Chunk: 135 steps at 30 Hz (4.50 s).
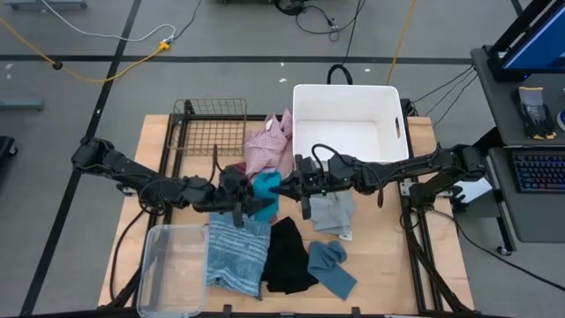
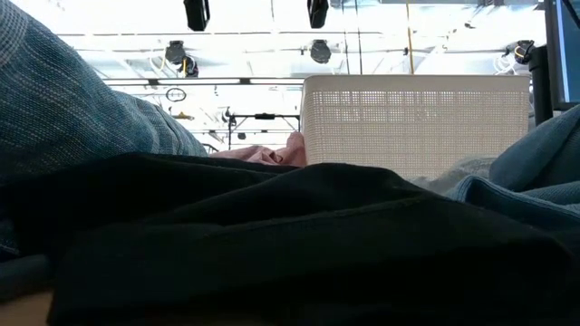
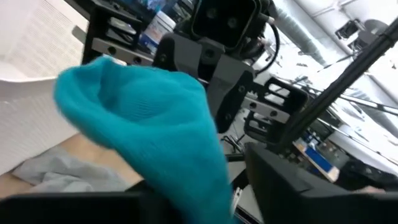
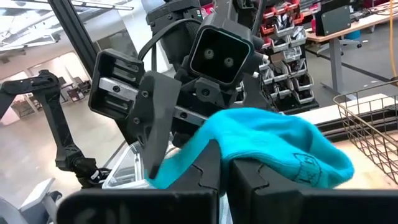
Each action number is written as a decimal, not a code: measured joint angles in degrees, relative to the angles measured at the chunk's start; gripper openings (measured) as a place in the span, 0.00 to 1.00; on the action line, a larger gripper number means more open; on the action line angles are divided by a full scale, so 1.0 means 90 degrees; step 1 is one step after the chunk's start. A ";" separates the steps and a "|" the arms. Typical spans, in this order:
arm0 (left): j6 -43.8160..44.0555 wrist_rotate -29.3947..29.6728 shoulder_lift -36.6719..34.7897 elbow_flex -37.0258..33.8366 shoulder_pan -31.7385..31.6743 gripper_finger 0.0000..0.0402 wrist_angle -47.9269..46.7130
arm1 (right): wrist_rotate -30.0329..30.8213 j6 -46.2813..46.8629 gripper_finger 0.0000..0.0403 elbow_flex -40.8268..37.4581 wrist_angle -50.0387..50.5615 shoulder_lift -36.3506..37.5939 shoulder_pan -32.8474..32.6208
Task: Pick & Place Cloths
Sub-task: Put the light blue sock into the transparent bin
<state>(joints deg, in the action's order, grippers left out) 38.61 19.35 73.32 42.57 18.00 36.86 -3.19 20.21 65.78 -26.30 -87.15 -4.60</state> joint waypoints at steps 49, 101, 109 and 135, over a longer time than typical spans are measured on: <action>0.3741 -0.0201 -0.0054 0.4092 0.2092 0.00 -1.0837 | -0.1108 -0.1826 0.26 -0.0011 0.3533 0.1788 0.0028; 0.9225 -0.2985 0.0699 0.1344 0.3961 0.00 -0.9954 | -0.0145 -0.0818 0.23 -0.2079 0.3484 0.4840 0.0085; 0.9276 -0.2975 0.0695 0.1083 0.4005 0.00 -0.9822 | -0.0147 -0.0818 0.23 -0.2079 0.3446 0.4838 0.0084; 0.6137 -0.2666 0.0876 0.1251 0.4211 0.00 -1.0258 | -0.0150 -0.0792 0.23 -0.2079 0.3451 0.4835 0.0085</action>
<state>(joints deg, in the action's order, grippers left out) 93.84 -4.65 81.20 53.82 55.90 -55.46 -4.54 13.08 47.07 4.75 -43.64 -3.84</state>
